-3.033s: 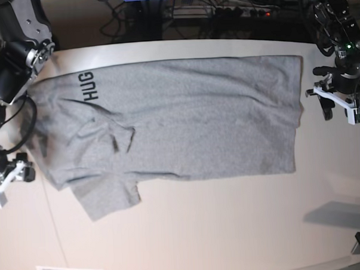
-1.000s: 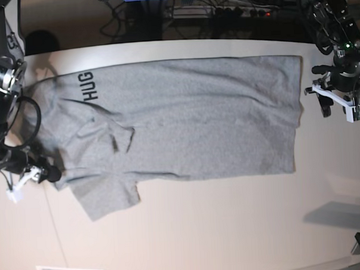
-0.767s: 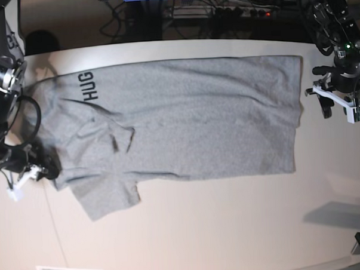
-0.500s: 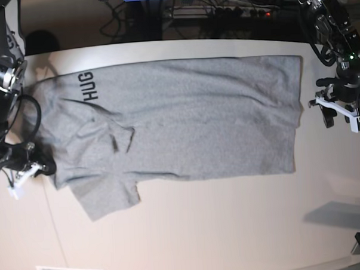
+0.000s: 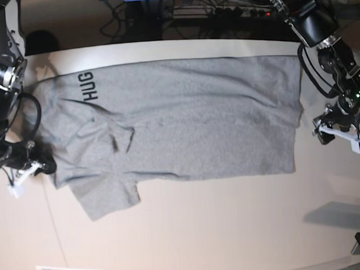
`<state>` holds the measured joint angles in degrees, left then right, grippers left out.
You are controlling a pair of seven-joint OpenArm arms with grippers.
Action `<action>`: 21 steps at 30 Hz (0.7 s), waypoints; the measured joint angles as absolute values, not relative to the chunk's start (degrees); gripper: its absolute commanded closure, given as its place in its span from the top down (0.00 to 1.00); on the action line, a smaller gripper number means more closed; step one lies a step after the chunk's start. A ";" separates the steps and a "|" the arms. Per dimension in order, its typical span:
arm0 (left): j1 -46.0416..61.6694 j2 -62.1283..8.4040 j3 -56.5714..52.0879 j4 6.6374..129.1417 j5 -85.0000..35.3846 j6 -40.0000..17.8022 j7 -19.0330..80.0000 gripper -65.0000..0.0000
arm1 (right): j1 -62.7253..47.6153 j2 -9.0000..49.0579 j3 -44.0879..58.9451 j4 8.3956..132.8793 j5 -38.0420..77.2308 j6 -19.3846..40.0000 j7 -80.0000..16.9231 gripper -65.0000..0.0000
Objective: Fold the T-shirt properly
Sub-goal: 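Move both grippers down along the shirt's side edges toward the hem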
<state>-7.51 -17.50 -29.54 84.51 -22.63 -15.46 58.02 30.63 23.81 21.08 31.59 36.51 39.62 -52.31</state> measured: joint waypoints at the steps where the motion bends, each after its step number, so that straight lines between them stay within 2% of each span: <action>1: -8.78 -17.65 -29.63 83.40 -22.92 -16.80 57.98 0.68 | 30.63 23.79 21.08 31.59 36.51 39.59 -52.31 0.00; 4: -12.78 -17.76 -29.74 78.65 -22.74 -20.86 58.30 0.68 | 30.61 23.77 21.08 31.59 36.49 39.62 -52.31 0.00; 6: -15.20 -17.65 -29.89 75.11 -22.70 -21.45 59.51 0.68 | 30.59 23.77 21.08 31.59 36.53 39.59 -52.31 0.00; 21: -26.50 -19.68 -29.56 55.11 -22.63 -21.47 59.77 0.68 | 30.00 23.94 21.08 31.70 37.17 39.64 -51.92 0.00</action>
